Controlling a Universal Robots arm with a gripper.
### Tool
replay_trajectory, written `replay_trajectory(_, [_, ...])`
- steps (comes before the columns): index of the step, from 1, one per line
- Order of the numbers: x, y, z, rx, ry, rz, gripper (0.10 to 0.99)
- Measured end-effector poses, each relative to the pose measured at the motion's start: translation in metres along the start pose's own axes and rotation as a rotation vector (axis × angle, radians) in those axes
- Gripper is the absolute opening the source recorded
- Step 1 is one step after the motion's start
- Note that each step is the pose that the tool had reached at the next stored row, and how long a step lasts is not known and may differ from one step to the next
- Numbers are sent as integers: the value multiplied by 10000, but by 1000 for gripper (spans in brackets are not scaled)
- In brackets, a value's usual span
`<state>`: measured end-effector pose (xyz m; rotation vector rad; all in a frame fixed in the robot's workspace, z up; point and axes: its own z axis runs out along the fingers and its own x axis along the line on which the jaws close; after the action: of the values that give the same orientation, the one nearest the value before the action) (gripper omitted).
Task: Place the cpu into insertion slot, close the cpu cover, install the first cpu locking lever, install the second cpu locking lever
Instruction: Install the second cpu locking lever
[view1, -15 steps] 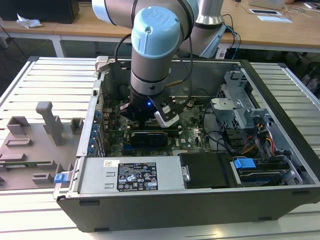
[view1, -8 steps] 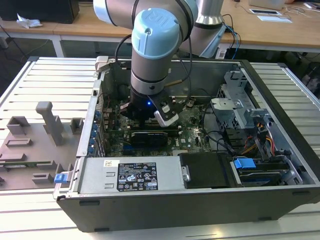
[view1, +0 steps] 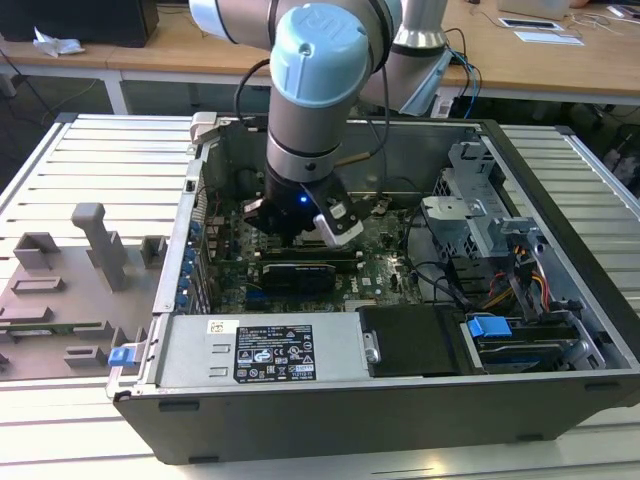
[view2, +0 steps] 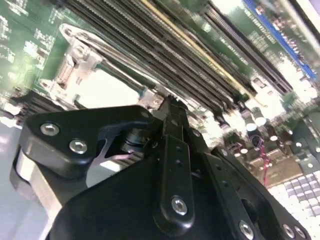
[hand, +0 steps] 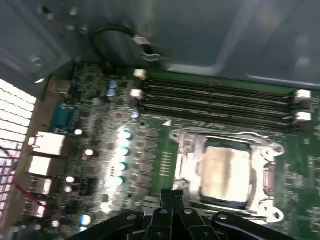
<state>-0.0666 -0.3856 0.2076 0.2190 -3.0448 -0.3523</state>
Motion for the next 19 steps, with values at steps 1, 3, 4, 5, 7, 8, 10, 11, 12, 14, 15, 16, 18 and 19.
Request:
replay_trajectory(1, [-117, -6, -7, -23, 152, 34, 106])
replay_trajectory(3, [-202, -3, -10, -34, 241, 54, 106])
replay_trajectory(4, [-237, 8, -10, -20, 269, 61, 106])
replay_trajectory(5, [-258, 23, -7, 24, 284, 69, 106])
replay_trajectory(7, [-291, 57, 0, 174, 307, 85, 106])
replay_trajectory(8, [-312, 87, 5, 332, 330, 103, 106])
replay_trajectory(10, [-339, 128, 14, 524, 356, 120, 106])
replay_trajectory(11, [-360, 171, 23, 697, 379, 138, 106])
replay_trajectory(12, [-371, 194, 28, 782, 390, 146, 106])
replay_trajectory(14, [-402, 268, 44, 1063, 427, 174, 106])
replay_trajectory(15, [-420, 346, 60, 1399, 471, 208, 106])
replay_trajectory(16, [-424, 364, 62, 1539, 489, 222, 106])
replay_trajectory(18, [-428, 390, 54, 1761, 519, 244, 106])
replay_trajectory(19, [-427, 399, 34, 1810, 527, 250, 106])
